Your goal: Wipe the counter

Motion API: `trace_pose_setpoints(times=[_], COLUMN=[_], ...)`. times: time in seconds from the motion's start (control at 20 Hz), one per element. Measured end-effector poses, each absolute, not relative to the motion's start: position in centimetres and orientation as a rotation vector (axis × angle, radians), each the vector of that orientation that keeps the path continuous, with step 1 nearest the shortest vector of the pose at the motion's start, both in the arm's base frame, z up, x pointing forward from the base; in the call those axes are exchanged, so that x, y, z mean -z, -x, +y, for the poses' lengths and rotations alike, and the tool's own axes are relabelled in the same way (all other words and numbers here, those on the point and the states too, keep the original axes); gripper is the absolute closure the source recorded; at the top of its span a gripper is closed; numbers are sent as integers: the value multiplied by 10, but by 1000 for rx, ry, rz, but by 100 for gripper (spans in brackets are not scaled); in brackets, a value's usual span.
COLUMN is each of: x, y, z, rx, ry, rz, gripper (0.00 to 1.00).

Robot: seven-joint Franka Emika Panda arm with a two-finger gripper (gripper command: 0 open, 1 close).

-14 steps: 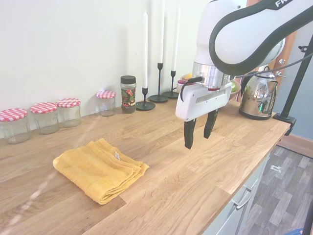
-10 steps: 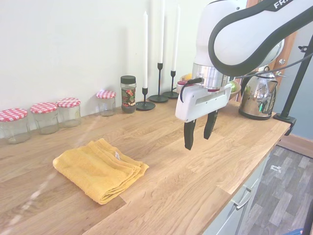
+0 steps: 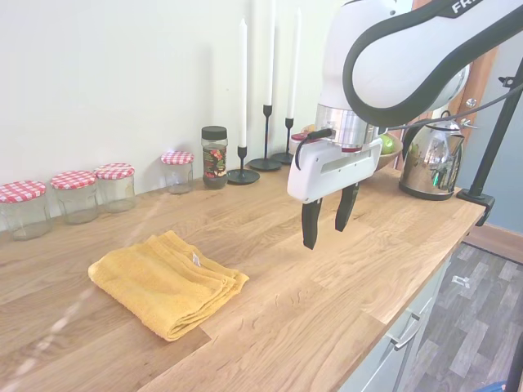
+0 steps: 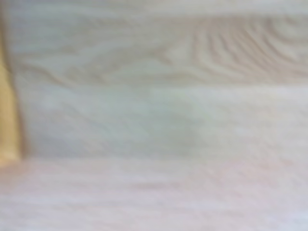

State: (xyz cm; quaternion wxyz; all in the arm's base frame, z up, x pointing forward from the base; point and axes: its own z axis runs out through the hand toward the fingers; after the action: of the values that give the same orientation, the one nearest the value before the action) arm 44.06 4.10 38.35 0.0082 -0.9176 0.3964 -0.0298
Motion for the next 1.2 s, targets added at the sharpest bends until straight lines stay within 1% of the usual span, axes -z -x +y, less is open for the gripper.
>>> trace_pose_setpoints(times=[0.85,1.2], x=[-407,-399], y=[-525,-559], z=[188,240], rx=[139,127], ry=[2900,2919], rz=[1132,1060], gripper=[0,0])
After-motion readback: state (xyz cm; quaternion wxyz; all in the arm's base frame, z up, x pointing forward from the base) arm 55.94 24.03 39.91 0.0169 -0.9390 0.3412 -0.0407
